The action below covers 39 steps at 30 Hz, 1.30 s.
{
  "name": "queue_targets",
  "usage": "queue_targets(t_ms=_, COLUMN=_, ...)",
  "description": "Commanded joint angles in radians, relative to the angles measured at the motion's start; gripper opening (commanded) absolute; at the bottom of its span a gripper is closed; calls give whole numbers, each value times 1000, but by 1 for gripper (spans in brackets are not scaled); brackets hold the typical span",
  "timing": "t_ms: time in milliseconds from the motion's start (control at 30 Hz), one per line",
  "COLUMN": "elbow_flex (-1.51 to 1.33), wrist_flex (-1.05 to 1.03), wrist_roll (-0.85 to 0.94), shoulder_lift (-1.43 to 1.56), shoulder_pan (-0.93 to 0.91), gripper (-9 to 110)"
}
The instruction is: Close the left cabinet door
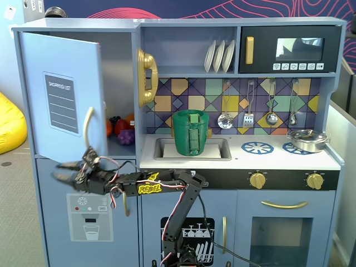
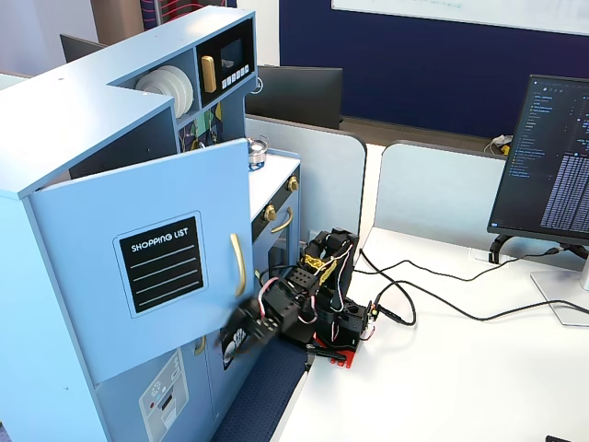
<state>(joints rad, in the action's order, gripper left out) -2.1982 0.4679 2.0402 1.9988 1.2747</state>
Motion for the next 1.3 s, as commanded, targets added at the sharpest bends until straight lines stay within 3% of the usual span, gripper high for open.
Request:
queue_targets(t_ms=0, elbow_flex=8, wrist_flex=75, wrist_roll=-15, shoulder_lift=77, shoulder_pan=-144, gripper=0)
queue_targets(t_ms=367, elbow_flex=106, wrist_flex=103, wrist_roll=-91, shoulder_lift=-9, shoulder_pan=-423, gripper=0)
queue_targets(t_ms=700, elbow_flex=94, wrist_flex=54, wrist_roll=-123, shoulder_lift=18, shoulder_pan=-434, gripper=0)
queue_targets(t_ms=833, elbow_flex=-106, wrist_flex=-150, wrist_roll=-170, shoulder_lift=268, shoulder_pan=-367, gripper=0)
queue_targets(t_ms=933, elbow_flex=-258, wrist_flex=-337, wrist_roll=-218, shoulder_lift=463, shoulder_pan=-419, gripper=0)
queue_targets(t_ms=1267, elbow_flex=-647, wrist_flex=-1232, wrist_roll=-321, shoulder_lift=936, shoulder_pan=-1078, gripper=0)
